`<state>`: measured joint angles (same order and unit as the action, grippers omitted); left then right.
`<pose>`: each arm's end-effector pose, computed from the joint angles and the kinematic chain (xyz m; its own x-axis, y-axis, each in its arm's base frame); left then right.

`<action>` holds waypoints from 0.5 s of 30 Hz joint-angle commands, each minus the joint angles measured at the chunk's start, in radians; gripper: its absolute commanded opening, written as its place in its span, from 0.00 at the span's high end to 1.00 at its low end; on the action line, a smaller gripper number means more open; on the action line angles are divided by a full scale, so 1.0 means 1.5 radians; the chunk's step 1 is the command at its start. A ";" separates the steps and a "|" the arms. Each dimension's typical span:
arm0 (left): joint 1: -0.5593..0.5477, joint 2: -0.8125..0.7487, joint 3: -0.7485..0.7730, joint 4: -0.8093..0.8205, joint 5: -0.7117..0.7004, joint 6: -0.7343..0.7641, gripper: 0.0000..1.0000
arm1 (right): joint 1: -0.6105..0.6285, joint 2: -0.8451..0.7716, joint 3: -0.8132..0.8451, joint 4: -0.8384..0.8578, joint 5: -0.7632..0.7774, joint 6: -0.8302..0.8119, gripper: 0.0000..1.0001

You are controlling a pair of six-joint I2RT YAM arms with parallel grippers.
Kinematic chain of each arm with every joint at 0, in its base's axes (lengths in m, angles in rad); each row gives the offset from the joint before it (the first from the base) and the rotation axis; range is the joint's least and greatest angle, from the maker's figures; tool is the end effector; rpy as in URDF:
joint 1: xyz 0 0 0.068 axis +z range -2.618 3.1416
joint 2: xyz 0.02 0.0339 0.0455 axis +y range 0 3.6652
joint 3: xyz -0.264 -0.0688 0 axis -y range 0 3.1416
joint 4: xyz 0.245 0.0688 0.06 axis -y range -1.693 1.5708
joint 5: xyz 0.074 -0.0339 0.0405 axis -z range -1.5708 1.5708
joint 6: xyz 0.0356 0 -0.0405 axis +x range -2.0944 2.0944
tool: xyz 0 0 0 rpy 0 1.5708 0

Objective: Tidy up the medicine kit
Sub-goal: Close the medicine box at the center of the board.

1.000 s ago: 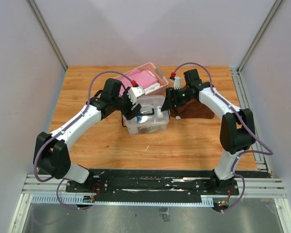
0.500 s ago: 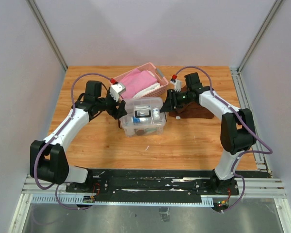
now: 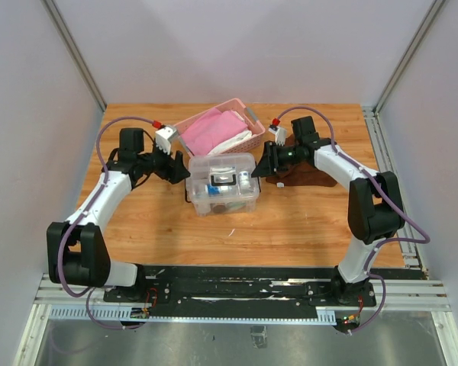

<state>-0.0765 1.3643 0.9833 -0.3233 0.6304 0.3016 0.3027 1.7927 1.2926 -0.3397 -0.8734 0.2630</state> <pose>0.2915 -0.0434 0.2700 -0.4651 0.2763 -0.8410 0.6784 0.7216 -0.1381 0.3608 0.1413 0.2341 -0.8630 -0.0946 -0.4963 -0.4718 0.5023 0.7246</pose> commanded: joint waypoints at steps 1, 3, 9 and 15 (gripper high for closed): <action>0.019 0.011 -0.020 -0.001 0.043 -0.062 0.24 | 0.006 0.001 -0.024 -0.027 0.019 -0.023 0.63; 0.029 0.023 -0.029 -0.002 0.071 -0.084 0.21 | 0.006 0.001 -0.024 -0.027 0.021 -0.025 0.63; 0.052 0.071 -0.045 -0.003 0.144 -0.129 0.13 | 0.011 -0.003 -0.023 -0.027 0.026 -0.031 0.64; 0.087 0.136 -0.055 -0.003 0.225 -0.157 0.02 | 0.018 -0.006 -0.019 -0.027 0.031 -0.035 0.65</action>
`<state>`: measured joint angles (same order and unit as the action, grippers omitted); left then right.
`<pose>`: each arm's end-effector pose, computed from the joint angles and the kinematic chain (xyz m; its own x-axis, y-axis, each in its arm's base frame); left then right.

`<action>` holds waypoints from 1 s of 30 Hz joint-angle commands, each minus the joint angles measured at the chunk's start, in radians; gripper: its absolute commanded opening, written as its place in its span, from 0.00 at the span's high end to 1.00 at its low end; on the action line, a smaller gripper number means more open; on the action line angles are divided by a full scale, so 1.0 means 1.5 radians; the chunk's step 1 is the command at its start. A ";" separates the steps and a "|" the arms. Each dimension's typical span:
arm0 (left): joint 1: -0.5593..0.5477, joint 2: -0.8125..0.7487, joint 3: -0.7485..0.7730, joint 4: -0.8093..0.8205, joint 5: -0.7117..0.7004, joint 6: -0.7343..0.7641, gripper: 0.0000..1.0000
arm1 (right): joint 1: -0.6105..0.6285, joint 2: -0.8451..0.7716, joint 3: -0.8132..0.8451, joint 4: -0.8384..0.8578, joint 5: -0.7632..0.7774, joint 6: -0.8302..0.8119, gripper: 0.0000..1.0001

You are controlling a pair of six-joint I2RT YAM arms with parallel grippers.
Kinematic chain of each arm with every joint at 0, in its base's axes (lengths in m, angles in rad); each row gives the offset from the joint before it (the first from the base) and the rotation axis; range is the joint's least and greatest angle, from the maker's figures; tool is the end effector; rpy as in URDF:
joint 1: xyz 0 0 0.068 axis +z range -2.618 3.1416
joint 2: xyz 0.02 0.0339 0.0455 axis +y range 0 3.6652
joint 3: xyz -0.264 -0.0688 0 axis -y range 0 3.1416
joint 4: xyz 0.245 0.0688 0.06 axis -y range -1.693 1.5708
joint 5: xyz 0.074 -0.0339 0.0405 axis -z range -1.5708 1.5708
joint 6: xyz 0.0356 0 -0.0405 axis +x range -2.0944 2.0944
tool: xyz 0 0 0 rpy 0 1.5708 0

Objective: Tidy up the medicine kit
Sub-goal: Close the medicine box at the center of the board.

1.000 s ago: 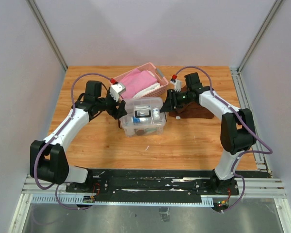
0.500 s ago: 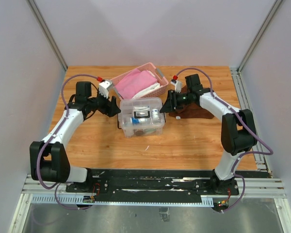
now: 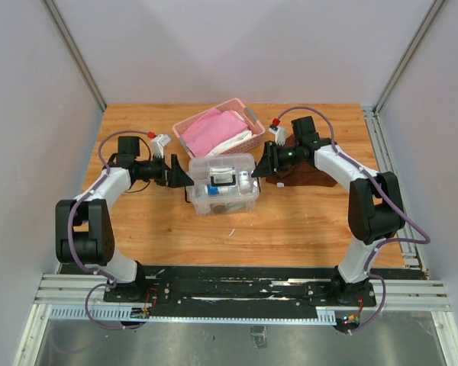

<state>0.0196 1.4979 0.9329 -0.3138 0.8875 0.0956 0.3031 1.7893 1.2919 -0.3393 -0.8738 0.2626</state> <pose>0.3019 -0.0217 0.2220 -0.7203 0.0462 -0.6922 0.5536 0.6394 -0.5335 0.3603 0.1413 0.2351 -0.8613 -0.0948 -0.4992 -0.4745 0.5011 0.7237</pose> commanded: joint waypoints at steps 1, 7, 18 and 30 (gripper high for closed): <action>0.028 0.056 -0.022 -0.010 0.058 -0.020 0.01 | 0.018 -0.004 -0.019 -0.028 0.030 -0.036 0.65; 0.041 0.104 -0.023 -0.019 0.083 -0.029 0.01 | 0.018 0.001 -0.015 -0.030 0.031 -0.038 0.66; 0.041 0.181 -0.007 -0.048 0.123 -0.030 0.02 | 0.018 0.010 -0.011 -0.031 0.031 -0.038 0.68; 0.041 0.125 0.007 -0.064 0.087 -0.050 0.31 | 0.018 0.027 0.001 -0.037 0.029 -0.039 0.69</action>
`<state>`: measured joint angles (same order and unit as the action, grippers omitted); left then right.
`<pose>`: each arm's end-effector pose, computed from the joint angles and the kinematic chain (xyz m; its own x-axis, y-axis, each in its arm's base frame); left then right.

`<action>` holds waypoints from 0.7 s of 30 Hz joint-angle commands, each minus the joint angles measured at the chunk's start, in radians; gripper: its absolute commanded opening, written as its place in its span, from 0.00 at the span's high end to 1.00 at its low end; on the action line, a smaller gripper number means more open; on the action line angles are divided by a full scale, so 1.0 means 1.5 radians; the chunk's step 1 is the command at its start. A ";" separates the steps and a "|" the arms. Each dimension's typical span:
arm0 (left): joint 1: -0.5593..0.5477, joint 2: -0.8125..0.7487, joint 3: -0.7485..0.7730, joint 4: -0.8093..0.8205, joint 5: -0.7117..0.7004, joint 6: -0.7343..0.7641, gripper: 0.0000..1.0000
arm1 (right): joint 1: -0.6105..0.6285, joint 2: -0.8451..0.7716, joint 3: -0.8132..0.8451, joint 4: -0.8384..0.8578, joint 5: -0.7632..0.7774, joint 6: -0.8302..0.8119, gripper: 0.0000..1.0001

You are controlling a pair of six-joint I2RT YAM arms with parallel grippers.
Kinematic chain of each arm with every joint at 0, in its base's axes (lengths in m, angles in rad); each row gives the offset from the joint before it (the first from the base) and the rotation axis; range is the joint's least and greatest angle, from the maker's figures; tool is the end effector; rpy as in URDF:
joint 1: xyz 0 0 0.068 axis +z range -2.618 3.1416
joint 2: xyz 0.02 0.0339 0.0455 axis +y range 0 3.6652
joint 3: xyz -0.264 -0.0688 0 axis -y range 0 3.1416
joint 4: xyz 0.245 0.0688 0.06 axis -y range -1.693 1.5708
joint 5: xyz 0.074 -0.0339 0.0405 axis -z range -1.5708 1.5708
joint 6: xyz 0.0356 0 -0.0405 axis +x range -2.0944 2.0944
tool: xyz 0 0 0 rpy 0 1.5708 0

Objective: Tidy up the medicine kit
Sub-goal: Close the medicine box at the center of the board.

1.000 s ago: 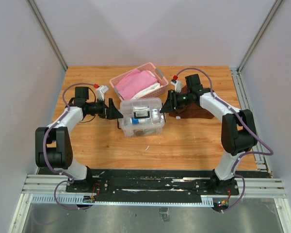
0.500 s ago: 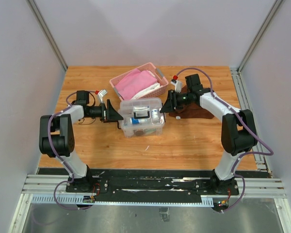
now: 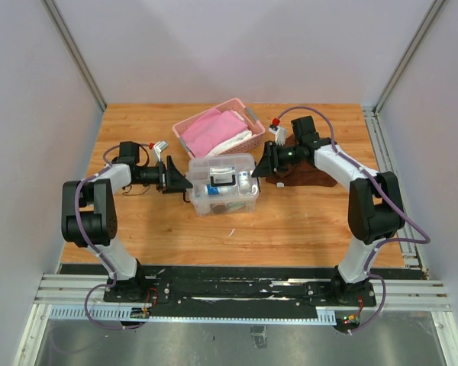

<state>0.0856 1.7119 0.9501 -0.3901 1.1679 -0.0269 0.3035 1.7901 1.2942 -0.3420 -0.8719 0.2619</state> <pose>0.3133 -0.0060 0.1688 -0.9190 -0.0894 -0.3840 0.3147 0.4204 -0.8510 0.3605 0.1415 0.2353 -0.8614 -0.0952 -0.4989 -0.4742 0.5027 0.7228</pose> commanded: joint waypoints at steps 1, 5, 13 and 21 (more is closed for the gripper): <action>-0.003 -0.023 -0.003 -0.014 -0.106 0.029 0.32 | 0.018 0.028 0.000 -0.035 0.028 -0.039 0.70; -0.005 -0.031 0.005 -0.026 -0.122 0.023 0.39 | 0.018 0.032 0.002 -0.036 0.026 -0.039 0.71; -0.021 -0.051 0.015 -0.041 -0.168 0.030 0.56 | 0.018 0.033 0.003 -0.039 0.030 -0.042 0.72; -0.040 -0.083 0.028 -0.049 -0.230 0.038 0.67 | 0.018 0.043 0.003 -0.043 0.025 -0.045 0.73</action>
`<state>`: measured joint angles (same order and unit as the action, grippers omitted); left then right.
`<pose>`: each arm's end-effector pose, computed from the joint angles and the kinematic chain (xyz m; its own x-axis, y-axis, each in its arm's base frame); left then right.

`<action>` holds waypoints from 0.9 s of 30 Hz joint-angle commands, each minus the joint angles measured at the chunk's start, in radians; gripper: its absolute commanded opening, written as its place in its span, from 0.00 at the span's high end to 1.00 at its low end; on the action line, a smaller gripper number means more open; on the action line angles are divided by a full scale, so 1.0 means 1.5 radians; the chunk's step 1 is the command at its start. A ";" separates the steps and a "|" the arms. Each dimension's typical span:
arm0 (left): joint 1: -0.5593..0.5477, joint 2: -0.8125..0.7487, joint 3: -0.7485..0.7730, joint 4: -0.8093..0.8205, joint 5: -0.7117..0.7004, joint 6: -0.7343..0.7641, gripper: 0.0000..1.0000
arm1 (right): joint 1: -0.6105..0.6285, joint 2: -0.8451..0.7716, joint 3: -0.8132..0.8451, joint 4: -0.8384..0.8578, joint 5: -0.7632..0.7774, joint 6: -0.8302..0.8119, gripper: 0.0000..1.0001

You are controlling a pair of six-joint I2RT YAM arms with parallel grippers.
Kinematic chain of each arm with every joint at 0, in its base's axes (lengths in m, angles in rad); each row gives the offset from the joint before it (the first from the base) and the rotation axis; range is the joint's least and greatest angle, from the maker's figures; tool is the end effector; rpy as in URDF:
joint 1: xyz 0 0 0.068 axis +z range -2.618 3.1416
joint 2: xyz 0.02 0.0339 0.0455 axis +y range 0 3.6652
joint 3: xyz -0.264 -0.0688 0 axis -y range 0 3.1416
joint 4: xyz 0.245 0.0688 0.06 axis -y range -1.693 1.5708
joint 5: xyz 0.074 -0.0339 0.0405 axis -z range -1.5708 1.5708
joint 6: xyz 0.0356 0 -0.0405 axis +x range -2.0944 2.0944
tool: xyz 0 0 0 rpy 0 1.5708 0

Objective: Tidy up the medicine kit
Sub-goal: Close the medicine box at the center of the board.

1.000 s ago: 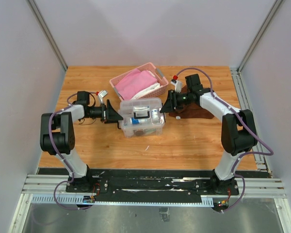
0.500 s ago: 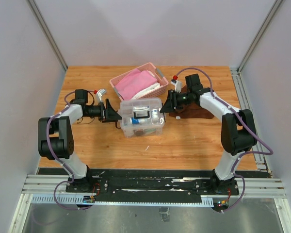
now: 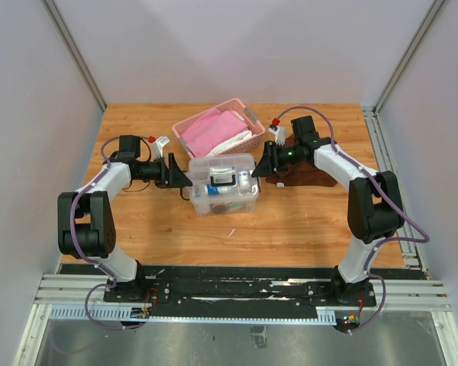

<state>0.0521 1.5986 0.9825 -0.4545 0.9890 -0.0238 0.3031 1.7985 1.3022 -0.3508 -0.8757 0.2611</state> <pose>0.3080 -0.0137 0.2027 -0.8849 -0.0592 -0.4620 0.3506 0.5684 -0.7443 0.3619 0.1418 0.2342 -0.8656 -0.0975 -0.4912 -0.4690 0.5016 0.7269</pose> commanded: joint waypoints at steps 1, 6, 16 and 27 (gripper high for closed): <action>-0.022 -0.011 0.008 -0.007 -0.120 0.037 0.68 | 0.018 0.039 -0.001 -0.038 0.027 -0.044 0.73; -0.036 -0.027 0.017 -0.016 -0.166 0.040 0.70 | 0.018 0.040 -0.001 -0.039 0.027 -0.045 0.73; -0.069 -0.052 0.037 -0.043 -0.266 0.058 0.79 | 0.018 0.046 0.003 -0.041 0.023 -0.045 0.75; -0.088 -0.054 0.044 -0.052 -0.303 0.065 0.89 | 0.018 0.048 0.001 -0.040 0.023 -0.046 0.76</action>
<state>-0.0654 1.4986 1.0622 -0.4690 0.6807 0.0185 0.3027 1.8122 1.3174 -0.3664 -0.8898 0.2543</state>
